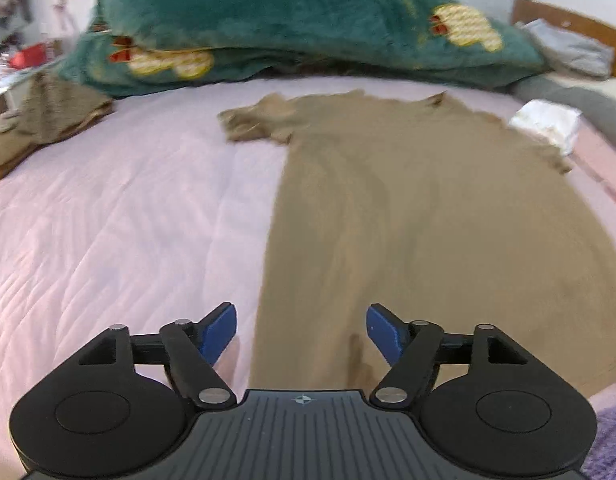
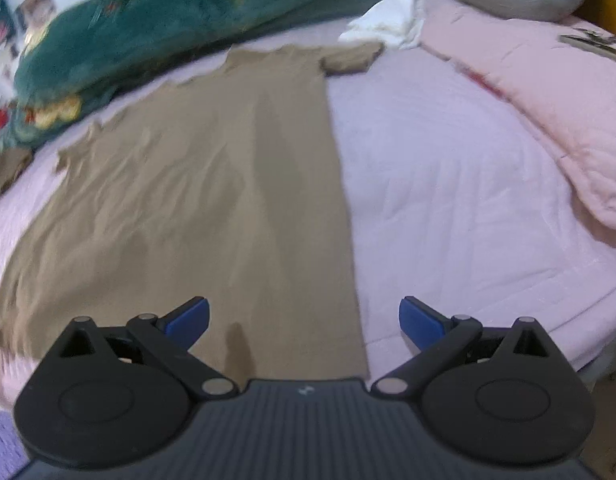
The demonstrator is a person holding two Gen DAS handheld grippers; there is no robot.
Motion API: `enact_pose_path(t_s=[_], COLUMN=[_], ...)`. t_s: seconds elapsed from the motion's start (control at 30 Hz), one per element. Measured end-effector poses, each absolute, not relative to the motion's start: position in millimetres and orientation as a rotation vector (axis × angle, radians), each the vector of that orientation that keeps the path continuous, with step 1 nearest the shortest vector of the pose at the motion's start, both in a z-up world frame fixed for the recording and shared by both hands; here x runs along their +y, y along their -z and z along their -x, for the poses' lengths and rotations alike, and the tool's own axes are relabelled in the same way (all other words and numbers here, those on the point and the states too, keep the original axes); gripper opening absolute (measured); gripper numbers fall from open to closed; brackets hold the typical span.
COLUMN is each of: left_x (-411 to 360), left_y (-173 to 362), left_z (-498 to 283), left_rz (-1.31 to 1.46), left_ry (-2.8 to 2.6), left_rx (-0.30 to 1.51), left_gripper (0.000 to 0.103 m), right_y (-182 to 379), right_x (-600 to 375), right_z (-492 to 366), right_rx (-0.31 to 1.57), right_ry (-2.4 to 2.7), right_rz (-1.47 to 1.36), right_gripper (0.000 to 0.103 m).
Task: Fold clothes
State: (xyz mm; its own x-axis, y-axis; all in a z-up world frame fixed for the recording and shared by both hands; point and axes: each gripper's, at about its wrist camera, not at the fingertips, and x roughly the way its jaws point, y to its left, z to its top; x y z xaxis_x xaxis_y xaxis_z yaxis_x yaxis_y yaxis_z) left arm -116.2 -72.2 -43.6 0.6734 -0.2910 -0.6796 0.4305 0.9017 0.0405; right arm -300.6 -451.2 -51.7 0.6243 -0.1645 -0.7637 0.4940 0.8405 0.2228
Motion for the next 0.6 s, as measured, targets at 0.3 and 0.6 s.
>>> enact_pose_path(t_s=[0.3, 0.6], left_x=[-88, -49], left_y=[77, 90], left_z=[115, 146], left_rz=[-0.348, -0.212], left_ry=[0.278, 0.376], left_rx=[0.834, 0.715], left_gripper=[0.103, 0.103], right_y=[67, 69], right_x=[-449, -435], right_z=[301, 304], right_rx=[0.827, 0.812], right_ry=[0.357, 0.401], right_rz=[-0.421, -0.403], right_gripper=[0.103, 0.103])
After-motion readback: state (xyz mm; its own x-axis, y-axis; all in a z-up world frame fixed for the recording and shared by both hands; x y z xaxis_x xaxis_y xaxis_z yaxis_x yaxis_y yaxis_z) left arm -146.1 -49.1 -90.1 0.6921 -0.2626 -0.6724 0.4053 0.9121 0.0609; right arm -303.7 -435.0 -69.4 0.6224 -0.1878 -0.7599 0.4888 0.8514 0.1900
